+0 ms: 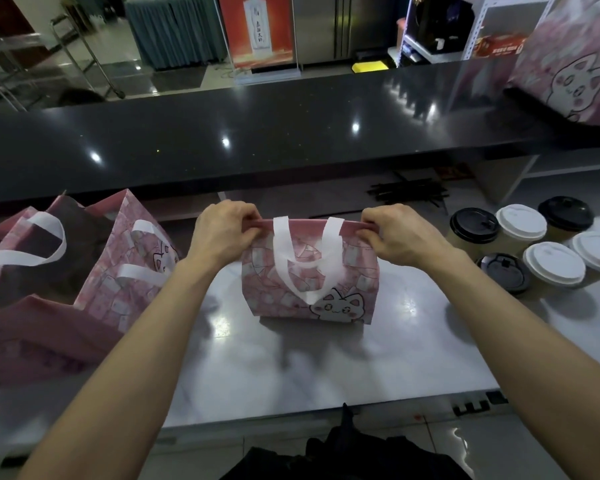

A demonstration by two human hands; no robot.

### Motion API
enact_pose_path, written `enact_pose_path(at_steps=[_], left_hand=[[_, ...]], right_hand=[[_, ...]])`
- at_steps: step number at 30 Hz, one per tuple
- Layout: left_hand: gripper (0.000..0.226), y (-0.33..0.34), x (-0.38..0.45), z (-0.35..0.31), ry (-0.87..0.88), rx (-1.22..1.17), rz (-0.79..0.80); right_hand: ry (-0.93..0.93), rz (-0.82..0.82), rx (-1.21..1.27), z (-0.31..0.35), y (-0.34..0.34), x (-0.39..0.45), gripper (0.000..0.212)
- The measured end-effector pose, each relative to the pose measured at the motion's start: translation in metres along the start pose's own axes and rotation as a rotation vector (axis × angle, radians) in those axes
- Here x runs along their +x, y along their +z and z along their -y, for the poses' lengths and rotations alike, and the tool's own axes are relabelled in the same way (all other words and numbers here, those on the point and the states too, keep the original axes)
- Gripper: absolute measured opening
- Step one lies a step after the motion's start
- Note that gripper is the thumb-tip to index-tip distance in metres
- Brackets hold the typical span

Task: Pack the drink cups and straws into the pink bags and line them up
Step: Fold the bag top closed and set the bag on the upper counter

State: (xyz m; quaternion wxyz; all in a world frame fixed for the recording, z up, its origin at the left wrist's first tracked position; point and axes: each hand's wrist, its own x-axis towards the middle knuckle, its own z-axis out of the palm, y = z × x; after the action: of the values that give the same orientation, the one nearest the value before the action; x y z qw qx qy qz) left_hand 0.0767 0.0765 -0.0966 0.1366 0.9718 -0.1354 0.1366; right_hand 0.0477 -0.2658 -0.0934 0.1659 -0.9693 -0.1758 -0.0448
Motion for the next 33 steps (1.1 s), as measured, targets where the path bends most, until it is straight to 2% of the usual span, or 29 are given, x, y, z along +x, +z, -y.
enact_pose_path(at_steps=[3, 4, 6, 10, 11, 12, 15, 16, 17, 19, 20, 22, 24, 29, 31, 33], left_hand=[[0.047, 0.011, 0.002, -0.010, -0.119, -0.098, -0.082], [0.051, 0.014, 0.001, -0.011, -0.171, -0.138, -0.111], [0.048, 0.021, -0.004, -0.010, -0.254, -0.225, -0.108], [0.022, 0.033, -0.033, -0.004, -0.325, -0.513, 0.015], [0.022, 0.036, -0.042, -0.002, -0.342, -0.580, 0.056], [0.032, 0.039, -0.052, -0.001, -0.352, -0.617, 0.098], [0.052, 0.045, -0.085, -0.002, -0.333, -0.612, 0.227], [0.058, 0.048, -0.097, -0.005, -0.324, -0.637, 0.283], [0.071, 0.052, -0.108, -0.009, -0.315, -0.680, 0.352], [0.117, 0.060, -0.126, -0.024, -0.319, -0.720, 0.457], [0.137, 0.065, -0.131, -0.033, -0.328, -0.684, 0.459], [0.154, 0.076, -0.138, -0.051, -0.354, -0.638, 0.390], [0.144, 0.086, -0.140, -0.065, -0.381, -0.702, 0.306], [0.083, 0.105, -0.148, -0.072, -0.451, -0.732, 0.214], [0.079, 0.106, -0.151, -0.072, -0.479, -0.700, 0.194], [0.089, 0.106, -0.154, -0.073, -0.527, -0.684, 0.156]], right_hand=[[0.031, -0.064, -0.075, 0.002, -0.001, -0.013, 0.028], [0.033, -0.087, -0.065, 0.003, 0.001, -0.020, 0.030], [0.021, -0.101, 0.037, 0.007, 0.006, -0.033, 0.036], [0.006, -0.058, 0.421, 0.010, 0.020, -0.055, 0.050], [0.015, -0.040, 0.498, 0.007, 0.027, -0.060, 0.049], [0.041, 0.000, 0.535, 0.001, 0.035, -0.064, 0.056], [0.148, 0.240, 0.537, -0.010, 0.059, -0.079, 0.112], [0.145, 0.283, 0.524, -0.012, 0.067, -0.083, 0.121], [0.125, 0.295, 0.520, -0.014, 0.075, -0.085, 0.121], [0.094, 0.267, 0.509, -0.014, 0.090, -0.091, 0.117], [0.090, 0.248, 0.494, -0.013, 0.094, -0.092, 0.117], [0.089, 0.215, 0.444, -0.012, 0.100, -0.091, 0.120], [0.062, 0.180, 0.405, -0.010, 0.106, -0.087, 0.123], [0.019, 0.174, 0.368, -0.008, 0.118, -0.083, 0.109], [0.027, 0.182, 0.360, -0.009, 0.120, -0.086, 0.105], [0.046, 0.178, 0.395, -0.011, 0.118, -0.089, 0.103]])
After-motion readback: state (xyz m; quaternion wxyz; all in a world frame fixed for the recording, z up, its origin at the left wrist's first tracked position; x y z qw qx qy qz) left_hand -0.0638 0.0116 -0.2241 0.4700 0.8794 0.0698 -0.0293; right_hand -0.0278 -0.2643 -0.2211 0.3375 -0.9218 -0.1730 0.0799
